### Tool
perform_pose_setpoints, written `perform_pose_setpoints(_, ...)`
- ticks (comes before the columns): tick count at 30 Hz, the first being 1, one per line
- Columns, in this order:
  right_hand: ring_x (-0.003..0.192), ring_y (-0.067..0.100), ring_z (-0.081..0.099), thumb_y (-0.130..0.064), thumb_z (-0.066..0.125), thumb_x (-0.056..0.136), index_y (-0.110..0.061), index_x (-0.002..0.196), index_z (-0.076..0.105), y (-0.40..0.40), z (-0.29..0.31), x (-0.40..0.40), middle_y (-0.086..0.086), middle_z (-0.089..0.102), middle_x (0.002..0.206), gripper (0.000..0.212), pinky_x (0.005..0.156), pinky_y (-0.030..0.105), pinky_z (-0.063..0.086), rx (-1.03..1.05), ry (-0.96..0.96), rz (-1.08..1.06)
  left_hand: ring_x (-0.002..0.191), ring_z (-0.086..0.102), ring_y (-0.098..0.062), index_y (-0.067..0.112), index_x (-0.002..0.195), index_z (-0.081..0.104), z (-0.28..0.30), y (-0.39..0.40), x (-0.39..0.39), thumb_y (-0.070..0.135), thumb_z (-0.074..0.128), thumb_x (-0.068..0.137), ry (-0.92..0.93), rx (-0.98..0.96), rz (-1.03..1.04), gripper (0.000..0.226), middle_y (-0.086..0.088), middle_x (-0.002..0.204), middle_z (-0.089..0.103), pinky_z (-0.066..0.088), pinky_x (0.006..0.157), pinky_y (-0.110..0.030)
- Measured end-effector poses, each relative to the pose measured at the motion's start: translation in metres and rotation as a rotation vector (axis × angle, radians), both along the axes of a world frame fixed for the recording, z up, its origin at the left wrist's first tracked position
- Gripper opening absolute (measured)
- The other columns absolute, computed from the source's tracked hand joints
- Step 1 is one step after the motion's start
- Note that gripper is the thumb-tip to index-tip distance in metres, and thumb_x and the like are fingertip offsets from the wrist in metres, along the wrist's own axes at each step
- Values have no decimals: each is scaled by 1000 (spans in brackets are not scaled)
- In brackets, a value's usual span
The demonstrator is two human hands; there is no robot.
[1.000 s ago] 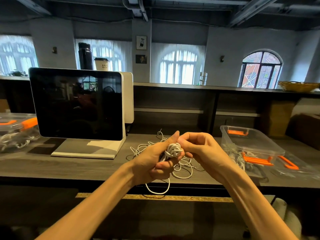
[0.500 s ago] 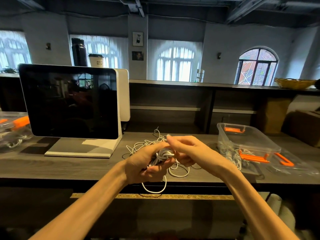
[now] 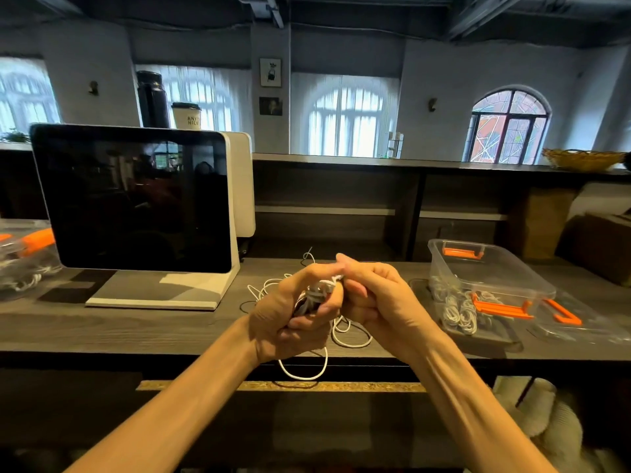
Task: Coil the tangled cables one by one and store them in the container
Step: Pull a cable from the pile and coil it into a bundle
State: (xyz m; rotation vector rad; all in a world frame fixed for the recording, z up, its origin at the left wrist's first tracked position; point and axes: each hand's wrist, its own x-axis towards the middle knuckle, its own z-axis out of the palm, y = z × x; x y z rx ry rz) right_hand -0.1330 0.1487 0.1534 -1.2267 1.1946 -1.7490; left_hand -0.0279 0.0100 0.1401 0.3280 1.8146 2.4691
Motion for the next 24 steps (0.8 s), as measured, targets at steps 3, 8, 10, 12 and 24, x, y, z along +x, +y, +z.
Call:
perform_pose_setpoints(3,45,7,24,-27,56,97,-18,48,47,-1,-11,3,-5,32,48,51,52,27,16,-58,-112,-106,29,21,-8,12,61,52,-8,7,-6,38,66,87,16,30,175,39,5,41,29,14,37,-23)
perform_pose_setpoints(8,52,6,46,-22,53,106,-26,62,59,-4,-36,-1,-6,52,56,45,53,19,35,-136,466,-599,30,27,-5,12,61,58,-23,18,-33,40,78,83,-73,189,478,41,5,45,34,20,37,-16)
perform_pose_setpoints(10,55,10,58,-22,50,107,-23,71,64,-9,-44,-6,-8,59,60,38,52,17,42,-158,682,-783,35,34,-7,11,67,59,-17,30,-45,50,70,88,-93,148,614,46,0,51,40,32,37,-15)
perform_pose_setpoints(12,55,13,60,-27,46,108,-19,75,62,-9,-46,-15,-9,57,58,38,49,23,45,-159,789,-913,52,57,-14,8,78,61,-12,41,-59,60,62,89,-101,57,732,54,-8,62,56,56,51,-25)
perform_pose_setpoints(24,85,4,69,-49,54,102,-27,92,69,48,6,-80,-6,69,86,28,70,16,55,65,359,-749,98,69,-16,26,118,65,26,83,-129,65,23,100,35,-245,559,60,-7,112,72,56,74,-29)
